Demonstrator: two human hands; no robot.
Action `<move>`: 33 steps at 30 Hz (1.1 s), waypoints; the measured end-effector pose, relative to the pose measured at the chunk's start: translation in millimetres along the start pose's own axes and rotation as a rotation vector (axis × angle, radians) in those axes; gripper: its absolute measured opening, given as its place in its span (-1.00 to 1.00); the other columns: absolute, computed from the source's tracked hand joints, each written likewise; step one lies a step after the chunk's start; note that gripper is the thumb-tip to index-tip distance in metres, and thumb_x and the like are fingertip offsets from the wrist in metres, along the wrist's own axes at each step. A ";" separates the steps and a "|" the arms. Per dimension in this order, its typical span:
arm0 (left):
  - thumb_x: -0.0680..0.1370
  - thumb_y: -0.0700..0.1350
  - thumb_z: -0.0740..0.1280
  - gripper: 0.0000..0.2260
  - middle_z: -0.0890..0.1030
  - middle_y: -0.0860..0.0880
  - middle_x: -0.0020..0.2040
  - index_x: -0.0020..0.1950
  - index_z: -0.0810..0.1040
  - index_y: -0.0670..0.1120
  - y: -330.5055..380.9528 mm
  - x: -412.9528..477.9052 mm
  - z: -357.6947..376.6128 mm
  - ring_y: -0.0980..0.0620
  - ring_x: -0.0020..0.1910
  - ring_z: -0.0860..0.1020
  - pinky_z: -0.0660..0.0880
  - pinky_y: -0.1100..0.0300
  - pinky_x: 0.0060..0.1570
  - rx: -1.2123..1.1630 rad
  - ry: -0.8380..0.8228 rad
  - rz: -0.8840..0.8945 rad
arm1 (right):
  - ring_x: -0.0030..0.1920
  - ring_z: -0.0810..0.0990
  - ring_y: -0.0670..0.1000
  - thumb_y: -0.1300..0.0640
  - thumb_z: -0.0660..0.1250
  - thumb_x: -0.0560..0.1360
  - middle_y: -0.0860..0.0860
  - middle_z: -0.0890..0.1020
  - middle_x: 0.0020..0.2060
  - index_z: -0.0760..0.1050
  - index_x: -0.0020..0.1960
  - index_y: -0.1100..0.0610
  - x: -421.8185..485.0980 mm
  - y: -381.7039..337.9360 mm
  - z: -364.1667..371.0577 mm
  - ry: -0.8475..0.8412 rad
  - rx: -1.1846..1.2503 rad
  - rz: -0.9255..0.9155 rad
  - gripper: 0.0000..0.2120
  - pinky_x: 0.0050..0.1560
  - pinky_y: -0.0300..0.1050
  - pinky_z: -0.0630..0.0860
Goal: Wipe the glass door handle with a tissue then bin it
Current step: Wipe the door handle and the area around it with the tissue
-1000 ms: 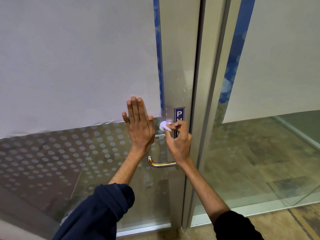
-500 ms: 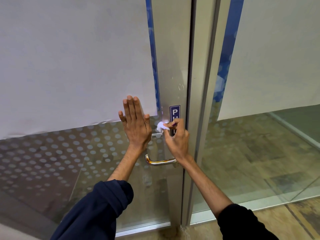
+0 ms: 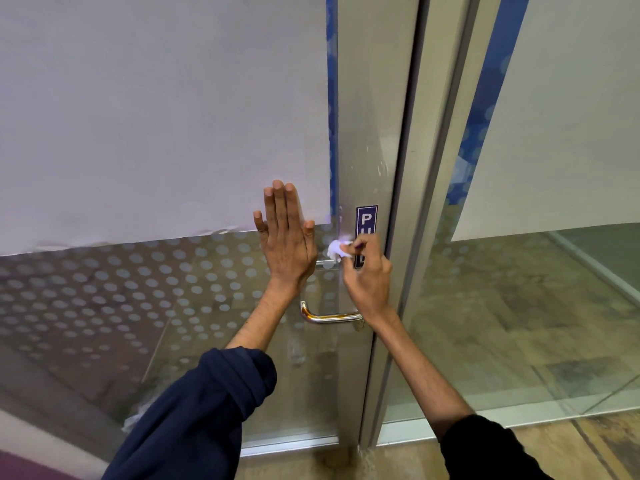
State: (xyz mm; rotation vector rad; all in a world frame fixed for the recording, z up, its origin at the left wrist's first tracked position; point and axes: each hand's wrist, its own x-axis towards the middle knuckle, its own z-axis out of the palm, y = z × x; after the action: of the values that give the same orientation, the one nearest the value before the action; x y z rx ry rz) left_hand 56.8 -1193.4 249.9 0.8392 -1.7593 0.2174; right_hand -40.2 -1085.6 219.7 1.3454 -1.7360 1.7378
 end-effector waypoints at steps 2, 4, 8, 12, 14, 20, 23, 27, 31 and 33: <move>0.70 0.07 -0.21 -0.48 -0.33 0.05 0.62 0.62 -0.28 -0.04 0.3 0.9 -1.3 0.07 0.62 -0.28 -0.38 0.06 0.58 -0.002 -0.006 -0.003 | -0.21 0.60 0.02 0.43 0.41 0.37 -0.01 0.58 -0.19 0.38 -0.04 0.13 -14.0 7.4 0.8 -0.033 -0.021 0.035 -0.67 -0.18 -0.09 0.55; 0.70 0.07 -0.21 -0.48 -0.35 0.05 0.62 0.61 -0.29 -0.03 0.9 1.1 -2.5 0.07 0.62 -0.29 -0.39 0.06 0.57 -0.006 -0.015 -0.004 | -0.21 0.57 -0.01 0.44 0.41 0.36 -0.01 0.59 -0.19 0.36 -0.05 0.11 -19.4 9.6 1.5 -0.060 -0.037 0.067 -0.65 -0.17 -0.24 0.49; 0.70 0.07 -0.21 -0.48 -0.36 0.05 0.62 0.61 -0.30 -0.03 1.7 0.5 -3.4 0.08 0.62 -0.30 -0.39 0.07 0.57 -0.015 -0.023 -0.006 | -0.21 0.57 0.00 0.44 0.38 0.36 -0.09 0.55 -0.20 0.34 -0.05 0.07 -19.7 8.2 0.8 -0.111 -0.059 0.124 -0.63 -0.18 -0.37 0.35; 0.70 0.07 -0.20 -0.48 -0.36 0.05 0.62 0.61 -0.30 -0.03 1.4 0.4 -3.8 0.08 0.62 -0.30 -0.39 0.07 0.57 -0.011 -0.028 -0.014 | -0.17 0.62 0.02 0.43 0.37 0.36 0.00 0.62 -0.20 0.39 -0.07 0.10 -18.9 5.6 -2.6 -0.137 -0.063 0.141 -0.69 -0.15 -0.29 0.48; 0.70 0.07 -0.20 -0.48 -0.36 0.06 0.62 0.61 -0.30 -0.03 2.1 0.3 -4.4 0.08 0.62 -0.30 -0.39 0.07 0.57 -0.011 -0.029 -0.012 | -0.19 0.61 0.00 0.43 0.37 0.37 0.00 0.62 -0.22 0.41 -0.09 0.12 -17.0 4.6 -4.0 -0.153 -0.064 0.143 -0.73 -0.15 -0.18 0.53; 0.70 0.06 -0.18 -0.47 -0.39 0.06 0.60 0.60 -0.33 -0.02 3.2 2.0 -8.0 0.08 0.61 -0.33 -0.40 0.07 0.56 -0.017 -0.053 0.006 | -0.23 0.60 -0.03 0.40 0.41 0.34 -0.04 0.62 -0.28 0.51 -0.19 0.13 -6.4 -2.4 -9.3 -0.217 -0.025 0.209 -0.80 -0.17 -0.19 0.54; 0.70 0.04 -0.15 -0.46 -0.40 0.06 0.60 0.60 -0.33 -0.02 3.3 2.4 -9.2 0.07 0.60 -0.34 -0.39 0.07 0.57 -0.020 -0.065 0.016 | -0.27 0.61 -0.11 0.35 0.40 0.33 -0.08 0.63 -0.31 0.58 -0.18 0.09 -2.0 -8.0 -14.9 -0.229 0.043 0.320 -0.82 -0.22 -0.32 0.53; 0.69 -0.01 -0.05 -0.42 -0.37 0.03 0.61 0.61 -0.30 -0.05 -1.7 1.5 -6.9 0.04 0.61 -0.31 -0.34 0.05 0.59 -0.020 -0.062 0.041 | -0.28 0.64 -0.14 0.31 0.39 0.35 -0.06 0.70 -0.25 0.66 -0.08 0.09 -0.8 6.1 -35.7 -0.283 0.025 0.445 -0.79 -0.18 -0.27 0.59; 0.68 -0.03 -0.01 -0.40 -0.37 0.02 0.61 0.61 -0.29 -0.06 -7.4 -1.1 -3.5 0.04 0.62 -0.30 -0.32 0.05 0.60 -0.003 -0.037 0.076 | -0.30 0.58 -0.21 0.33 0.40 0.38 0.00 0.73 -0.16 0.71 -0.05 0.12 -12.3 24.7 -58.1 -0.420 -0.116 0.429 -0.79 -0.20 -0.41 0.49; 0.68 -0.03 0.00 -0.40 -0.36 0.03 0.62 0.61 -0.28 -0.05 -7.1 -1.9 -1.2 0.05 0.62 -0.29 -0.31 0.06 0.60 0.000 -0.011 0.074 | -0.21 0.63 -0.10 0.32 0.41 0.40 0.03 0.74 -0.13 0.71 -0.03 0.13 -21.1 28.9 -60.6 -0.457 -0.135 0.452 -0.79 -0.13 -0.27 0.52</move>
State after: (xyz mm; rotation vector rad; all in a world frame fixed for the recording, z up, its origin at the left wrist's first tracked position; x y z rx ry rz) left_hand 62.4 -1197.2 246.8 0.7769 -1.8023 0.2624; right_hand -75.0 -1028.4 197.9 1.4540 -2.5252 1.5568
